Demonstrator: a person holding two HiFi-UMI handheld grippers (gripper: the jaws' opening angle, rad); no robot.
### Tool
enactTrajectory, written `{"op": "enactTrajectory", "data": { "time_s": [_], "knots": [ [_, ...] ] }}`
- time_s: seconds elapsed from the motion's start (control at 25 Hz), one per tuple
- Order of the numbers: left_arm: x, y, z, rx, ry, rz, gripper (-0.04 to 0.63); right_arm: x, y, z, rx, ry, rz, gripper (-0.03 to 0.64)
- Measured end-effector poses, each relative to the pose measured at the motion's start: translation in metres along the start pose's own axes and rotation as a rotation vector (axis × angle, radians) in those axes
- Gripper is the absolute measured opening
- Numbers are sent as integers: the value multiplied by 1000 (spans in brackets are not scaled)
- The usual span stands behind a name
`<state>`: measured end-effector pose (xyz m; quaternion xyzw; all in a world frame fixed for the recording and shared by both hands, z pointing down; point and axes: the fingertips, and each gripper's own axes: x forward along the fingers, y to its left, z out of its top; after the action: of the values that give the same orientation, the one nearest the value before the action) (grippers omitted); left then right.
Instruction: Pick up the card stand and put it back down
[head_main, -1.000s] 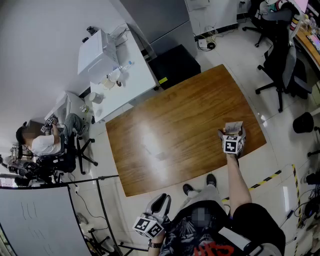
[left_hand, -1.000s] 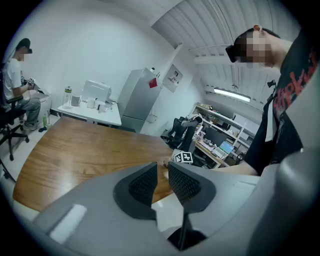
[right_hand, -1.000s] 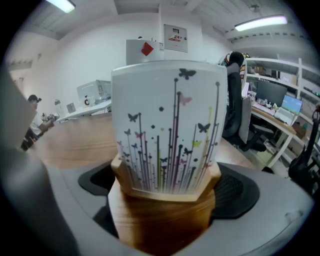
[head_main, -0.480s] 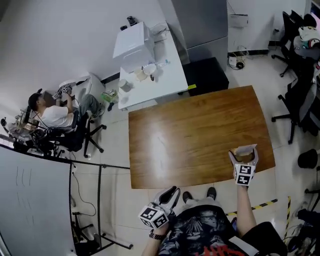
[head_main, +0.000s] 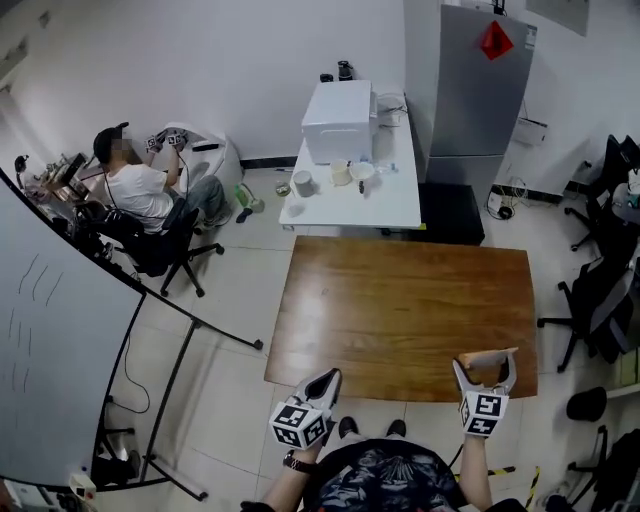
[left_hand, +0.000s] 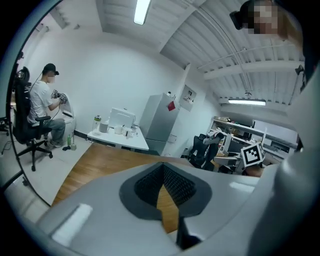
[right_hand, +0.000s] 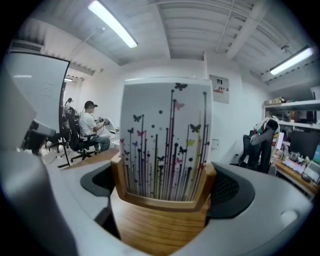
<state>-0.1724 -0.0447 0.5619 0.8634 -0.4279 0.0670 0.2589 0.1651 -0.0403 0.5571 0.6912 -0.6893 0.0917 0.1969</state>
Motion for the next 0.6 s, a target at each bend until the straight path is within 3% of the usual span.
{"op": "enactTrajectory", "data": {
  "time_s": [0.28,0.6],
  "knots": [
    [-14,10,7,65,1,-1,0,-13,24,13,-45,-21,11,543],
    [-17,12,6,53,-2,0,0,-14,37,14,-45,-36,14,543]
  ]
}}
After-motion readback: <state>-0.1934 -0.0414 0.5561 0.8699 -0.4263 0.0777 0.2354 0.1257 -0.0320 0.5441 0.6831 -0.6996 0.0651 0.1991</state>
